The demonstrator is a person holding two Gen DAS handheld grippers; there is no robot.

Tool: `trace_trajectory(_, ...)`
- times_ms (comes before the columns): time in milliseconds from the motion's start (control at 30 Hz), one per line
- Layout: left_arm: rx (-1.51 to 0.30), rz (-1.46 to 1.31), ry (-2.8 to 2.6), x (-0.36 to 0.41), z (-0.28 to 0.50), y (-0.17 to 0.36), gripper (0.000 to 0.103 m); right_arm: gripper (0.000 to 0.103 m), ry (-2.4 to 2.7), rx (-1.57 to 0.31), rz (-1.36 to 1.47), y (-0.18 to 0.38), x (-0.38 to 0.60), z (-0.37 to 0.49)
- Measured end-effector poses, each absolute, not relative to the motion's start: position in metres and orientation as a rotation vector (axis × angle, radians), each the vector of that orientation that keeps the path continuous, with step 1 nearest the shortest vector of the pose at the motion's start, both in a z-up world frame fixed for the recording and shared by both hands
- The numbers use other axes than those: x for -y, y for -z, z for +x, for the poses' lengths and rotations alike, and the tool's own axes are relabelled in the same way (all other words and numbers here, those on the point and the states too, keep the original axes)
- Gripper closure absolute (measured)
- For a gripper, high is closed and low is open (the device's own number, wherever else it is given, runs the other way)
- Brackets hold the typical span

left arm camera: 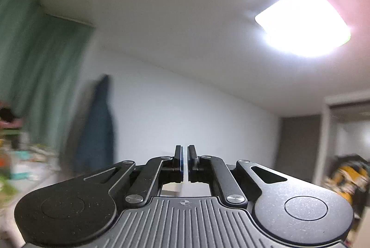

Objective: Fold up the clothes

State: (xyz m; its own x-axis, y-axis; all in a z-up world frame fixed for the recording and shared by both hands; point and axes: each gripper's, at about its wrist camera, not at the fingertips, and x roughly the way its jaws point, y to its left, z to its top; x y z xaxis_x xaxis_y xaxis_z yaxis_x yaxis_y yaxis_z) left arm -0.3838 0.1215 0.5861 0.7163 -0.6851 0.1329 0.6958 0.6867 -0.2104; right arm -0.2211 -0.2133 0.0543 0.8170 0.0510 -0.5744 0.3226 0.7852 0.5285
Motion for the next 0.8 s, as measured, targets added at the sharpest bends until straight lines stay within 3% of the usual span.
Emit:
trace_trajectory(200,-0.311,-0.159,0.700,-0.084,-0.314,-0.471,0.099,0.000,0.116,-0.588,0.678,-0.058,0.216,-0.222)
trace_trajectory(267,-0.439,-0.125,0.640,-0.092,-0.291,-0.418,0.093,0.000,0.091,-0.601,0.671,-0.057,0.213,-0.220)
trace_trajectory(300,-0.503,-0.107,0.610,-0.096,-0.279,-0.391,0.085,0.000,0.067,-0.609,0.653,-0.058,0.208,-0.218)
trace_trajectory(367,-0.603,-0.075,0.540,-0.101,-0.271,-0.343,0.057,0.000,0.006,-0.625,0.604,-0.060,0.197,-0.216)
trace_trajectory(400,-0.639,-0.059,0.494,-0.107,-0.267,-0.315,0.036,0.000,-0.037,-0.630,0.566,-0.061,0.189,-0.216)
trace_trajectory(433,-0.654,-0.051,0.461,-0.115,-0.267,-0.293,0.026,0.000,-0.085,-0.631,0.518,-0.063,0.179,-0.216)
trace_trajectory(633,-0.669,-0.077,0.291,-0.163,-0.276,-0.214,0.025,0.000,-0.273,-0.550,0.183,-0.078,0.111,-0.220)
trace_trajectory(800,-0.658,-0.289,0.175,-0.215,-0.260,-0.172,0.025,0.000,-0.322,-0.473,0.170,-0.104,0.085,-0.189)
